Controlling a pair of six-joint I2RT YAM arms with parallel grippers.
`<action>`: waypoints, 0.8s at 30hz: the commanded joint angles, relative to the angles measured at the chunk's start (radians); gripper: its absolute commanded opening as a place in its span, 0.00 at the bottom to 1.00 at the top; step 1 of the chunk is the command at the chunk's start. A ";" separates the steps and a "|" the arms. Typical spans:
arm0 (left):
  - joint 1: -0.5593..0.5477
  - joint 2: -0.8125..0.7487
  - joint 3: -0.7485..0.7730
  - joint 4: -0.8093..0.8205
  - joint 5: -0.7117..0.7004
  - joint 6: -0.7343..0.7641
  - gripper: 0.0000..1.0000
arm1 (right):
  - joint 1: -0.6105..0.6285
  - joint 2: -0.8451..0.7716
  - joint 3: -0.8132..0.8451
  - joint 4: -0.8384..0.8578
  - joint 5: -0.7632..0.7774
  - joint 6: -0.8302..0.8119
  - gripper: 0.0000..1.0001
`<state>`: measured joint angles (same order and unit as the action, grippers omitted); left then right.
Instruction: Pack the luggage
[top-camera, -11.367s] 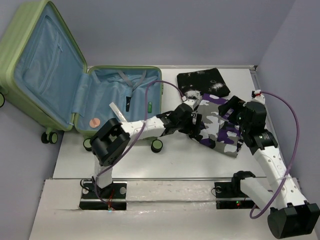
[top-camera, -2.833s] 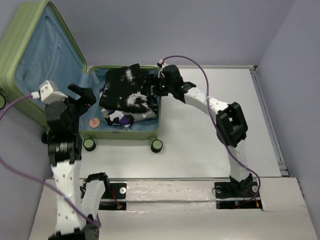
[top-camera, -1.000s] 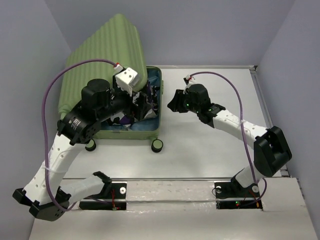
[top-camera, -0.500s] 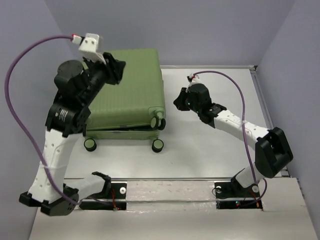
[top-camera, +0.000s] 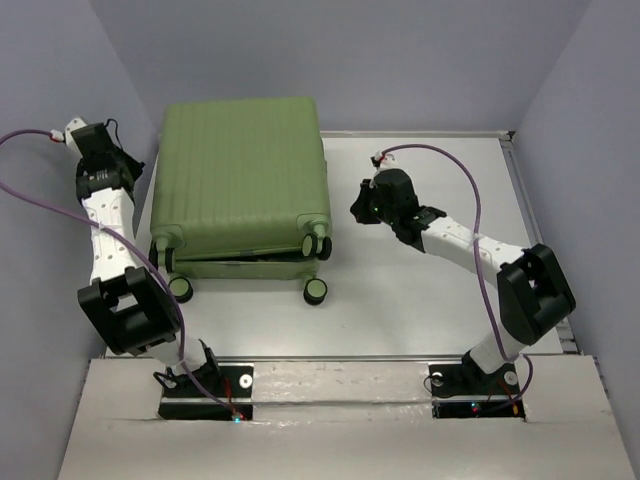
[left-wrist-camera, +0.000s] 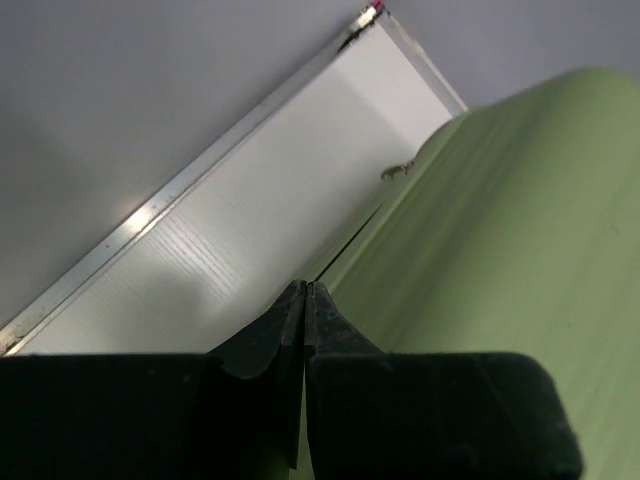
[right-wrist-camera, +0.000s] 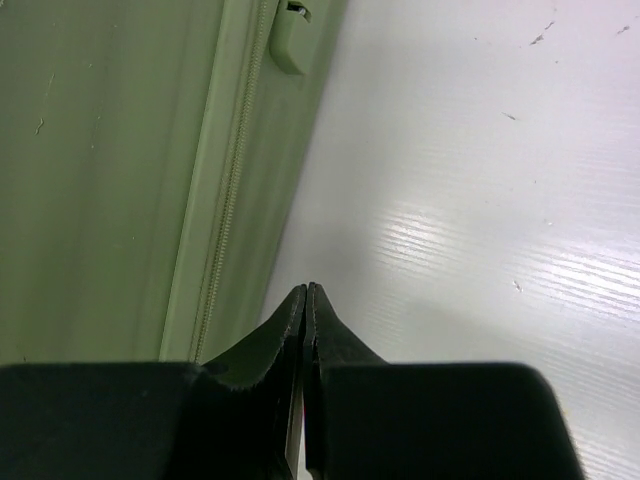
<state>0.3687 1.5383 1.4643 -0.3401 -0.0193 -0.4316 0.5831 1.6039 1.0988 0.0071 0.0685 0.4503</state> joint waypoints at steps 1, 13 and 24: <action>0.025 0.023 0.044 0.073 -0.039 -0.067 0.13 | -0.003 -0.012 0.001 0.044 -0.029 -0.028 0.07; -0.051 0.253 -0.173 0.122 0.030 -0.033 0.06 | -0.190 -0.045 -0.039 0.068 -0.142 -0.001 0.07; -0.290 0.152 -0.393 0.242 0.085 -0.094 0.06 | -0.333 0.177 0.177 -0.004 -0.295 -0.036 0.07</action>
<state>0.2615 1.7668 1.1885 -0.0593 -0.1005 -0.5117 0.2428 1.6852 1.1461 0.0128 -0.1463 0.4400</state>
